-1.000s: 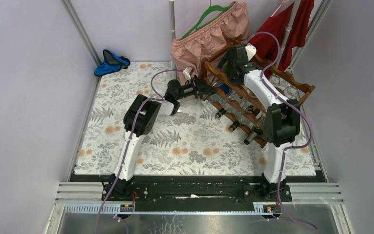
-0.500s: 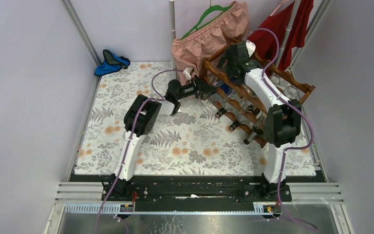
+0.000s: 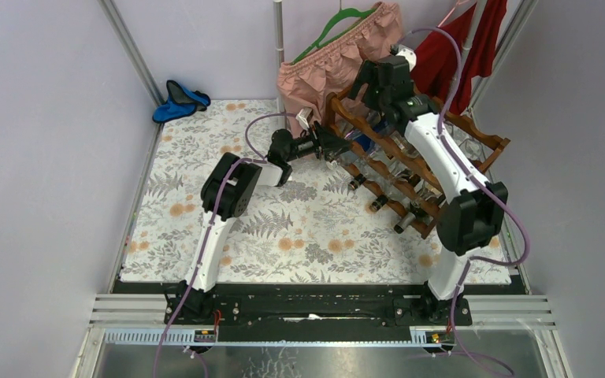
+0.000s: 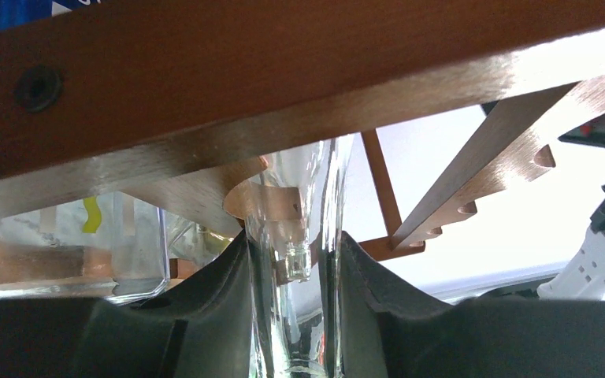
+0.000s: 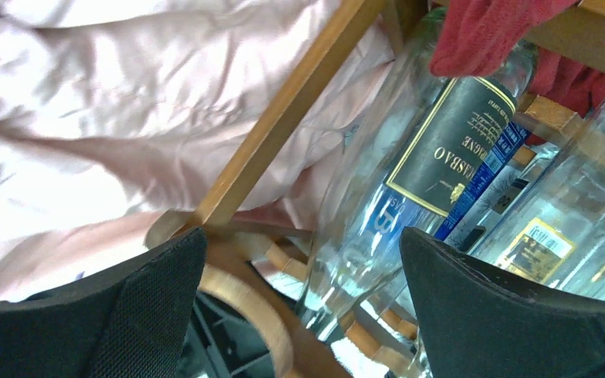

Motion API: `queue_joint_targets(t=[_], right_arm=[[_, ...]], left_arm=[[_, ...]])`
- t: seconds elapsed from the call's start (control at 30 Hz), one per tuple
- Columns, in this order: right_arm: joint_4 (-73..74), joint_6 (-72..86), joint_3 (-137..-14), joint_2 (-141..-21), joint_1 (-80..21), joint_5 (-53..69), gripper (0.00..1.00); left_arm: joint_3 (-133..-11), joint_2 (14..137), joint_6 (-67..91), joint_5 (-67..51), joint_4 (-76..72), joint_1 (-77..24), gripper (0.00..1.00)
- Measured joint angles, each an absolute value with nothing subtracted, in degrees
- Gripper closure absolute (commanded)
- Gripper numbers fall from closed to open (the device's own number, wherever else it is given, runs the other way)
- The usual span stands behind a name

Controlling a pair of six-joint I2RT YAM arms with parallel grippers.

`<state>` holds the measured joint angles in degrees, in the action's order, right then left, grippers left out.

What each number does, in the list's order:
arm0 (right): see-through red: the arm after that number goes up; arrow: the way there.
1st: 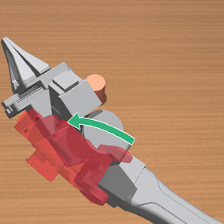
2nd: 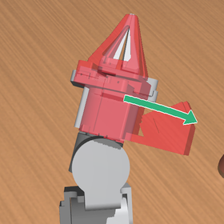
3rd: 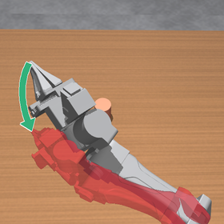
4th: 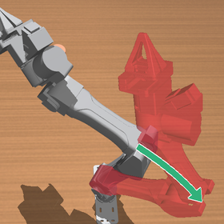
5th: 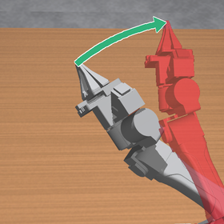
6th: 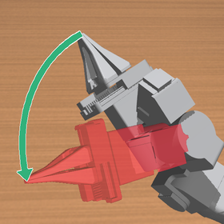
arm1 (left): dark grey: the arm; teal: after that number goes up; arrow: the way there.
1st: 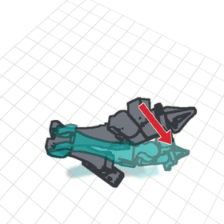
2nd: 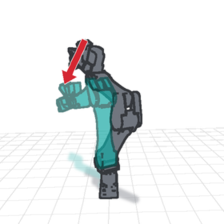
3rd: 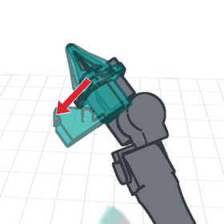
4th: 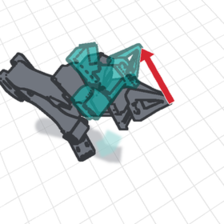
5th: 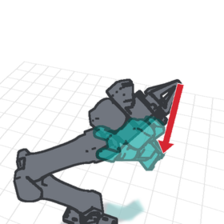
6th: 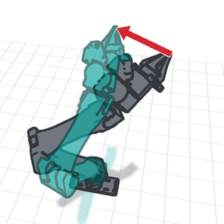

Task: Put the wine bottle on the wine rack
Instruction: Place the wine bottle in the wine rack.

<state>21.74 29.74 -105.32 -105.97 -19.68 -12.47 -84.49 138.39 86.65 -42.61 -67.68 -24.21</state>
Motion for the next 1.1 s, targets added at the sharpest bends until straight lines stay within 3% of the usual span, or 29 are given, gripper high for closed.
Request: queue_joint_targets(t=[0.2,0.5,0.77,1.1], right_arm=[[19.6,21.2,-100.0,-97.6,-21.1,-7.3,0.00],[25.5,-9.8,-97.3,-86.0,-21.3,11.3,0.00],[37.3,-23.8,-97.4,-86.8,-21.3,11.6,0.05],[40.8,-26.7,-97.6,-90.0,-21.3,9.5,0.06]], left_arm=[[-84.3,138.4,86.7,-42.4,-68.0,-24.2,1.00],[-83.3,138.4,86.8,-41.2,-69.5,-24.2,1.00],[-81.5,138.4,87.2,-40.1,-72.2,-23.8,1.00],[-81.2,138.3,87.3,-39.6,-72.4,-23.7,1.00]])
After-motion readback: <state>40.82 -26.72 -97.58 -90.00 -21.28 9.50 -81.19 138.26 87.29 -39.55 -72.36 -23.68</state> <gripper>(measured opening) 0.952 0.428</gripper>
